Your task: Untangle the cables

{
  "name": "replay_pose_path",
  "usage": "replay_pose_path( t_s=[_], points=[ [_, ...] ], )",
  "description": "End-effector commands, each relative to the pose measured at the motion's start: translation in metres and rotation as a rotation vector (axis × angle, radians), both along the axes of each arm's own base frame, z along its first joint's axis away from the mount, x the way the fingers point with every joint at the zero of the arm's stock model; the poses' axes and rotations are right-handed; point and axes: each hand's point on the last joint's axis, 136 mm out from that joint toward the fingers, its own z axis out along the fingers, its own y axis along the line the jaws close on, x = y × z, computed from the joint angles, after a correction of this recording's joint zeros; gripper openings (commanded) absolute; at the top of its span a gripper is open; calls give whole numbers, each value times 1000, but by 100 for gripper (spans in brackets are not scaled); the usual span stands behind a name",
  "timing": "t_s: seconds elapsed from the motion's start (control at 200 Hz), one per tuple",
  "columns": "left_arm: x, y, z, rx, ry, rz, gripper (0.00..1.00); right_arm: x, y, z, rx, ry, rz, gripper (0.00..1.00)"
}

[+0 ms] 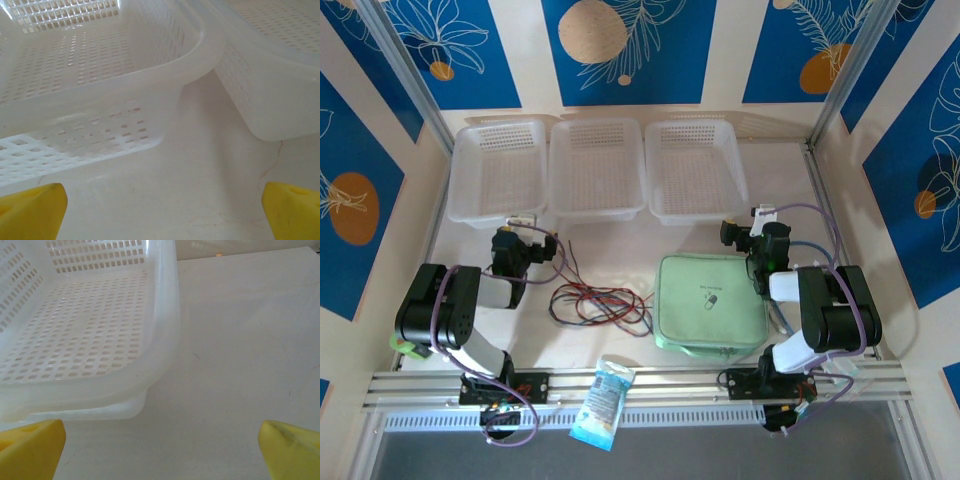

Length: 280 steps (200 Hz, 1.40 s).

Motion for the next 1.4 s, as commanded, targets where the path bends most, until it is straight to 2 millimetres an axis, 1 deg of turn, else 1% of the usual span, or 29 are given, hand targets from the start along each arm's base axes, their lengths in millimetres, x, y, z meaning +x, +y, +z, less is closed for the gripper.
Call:
replay_pose_path(
  t_s=[0.0, 0.085, 0.16, 0.18, 0.185, 0.19, 0.225, 0.24, 0.255, 0.295, 0.35, 0.37, 0.455, 0.49, 0.595, 0.68, 0.725, 0.775, 0.84, 0.885, 0.94, 0.99, 1.09, 1.151, 1.191, 1.246, 1.301, 1.321, 1.396],
  points=[
    [4, 3, 16, -12, -52, 9, 99, 0, -5, 16, -4, -51, -45, 99],
    [-1, -2, 24, -6, -85, -22, 99, -11, -4, 23, -13, -117, -40, 99],
    [-5, 4, 34, 0, -102, 18, 99, -15, -5, 30, -50, -146, -83, 99],
    [-7, 5, 37, 0, -107, 27, 99, -15, -6, 31, -56, -134, -95, 99],
    [-7, 5, 38, -1, -109, 30, 99, -15, -5, 35, -55, -144, -94, 99],
    [-8, 6, 38, -1, -111, 31, 99, -16, -6, 33, -59, -133, -100, 99],
    [-11, 7, 44, -1, -125, 39, 99, -17, -7, 36, -61, -118, -109, 99],
    [-13, 7, 47, -1, -133, 40, 99, -17, -7, 42, -58, -131, -114, 99],
    [-15, 7, 49, -1, -139, 42, 99, -18, -8, 42, -59, -123, -117, 99],
    [-19, 8, 56, -1, -157, 46, 99, -20, -10, 53, -57, -146, -126, 99],
    [-24, 9, 64, 1, -165, 59, 99, -24, -13, 61, -43, -161, -128, 99],
    [-25, 10, 67, -2, -163, 65, 99, -25, -13, 61, -47, -155, -123, 99],
    [-30, 11, 79, -24, -154, 86, 99, -30, -20, 72, -70, -156, -151, 99],
    [-31, 11, 84, -38, -147, 93, 99, -33, -19, 77, -77, -156, -146, 99],
    [-35, 8, 91, -73, -62, 123, 99, -39, -11, 93, -99, -119, -116, 99],
    [-41, 1, 87, -70, 72, 121, 99, -45, -5, 107, -130, -89, -118, 99],
    [-47, 0, 81, -72, 147, 141, 99, -49, 1, 114, -138, -79, -114, 99],
    [-53, -5, 75, -80, 215, 129, 99, -54, 16, 121, -133, -70, -66, 99],
    [-64, -12, 69, -95, 297, 119, 99, -62, 43, 124, -119, -43, 28, 99],
    [-72, -17, 64, -114, 359, 101, 99, -71, 66, 124, -113, -16, 119, 99],
    [-80, -23, 62, -136, 416, 82, 99, -84, 98, 122, -124, 24, 266, 99],
    [-87, -25, 60, -164, 453, 87, 99, -95, 124, 121, -138, 54, 366, 99],
    [-94, -28, 61, -209, 481, 95, 99, -118, 173, 112, -165, 122, 559, 99],
    [-97, -27, 62, -211, 484, 105, 99, -132, 205, 106, -179, 151, 685, 99],
    [-98, -25, 63, -218, 487, 117, 99, -146, 231, 102, -187, 163, 790, 99],
    [-101, -26, 64, -237, 493, 126, 99, -160, 261, 96, -194, 168, 904, 100],
    [-105, -27, 62, -259, 503, 127, 99, -167, 286, 92, -187, 169, 978, 99],
    [-106, -28, 61, -266, 508, 129, 99, -169, 294, 87, -185, 184, 1001, 98],
    [-112, -28, 55, -270, 538, 131, 99, -170, 323, 77, -148, 246, 1063, 94]
  ],
)
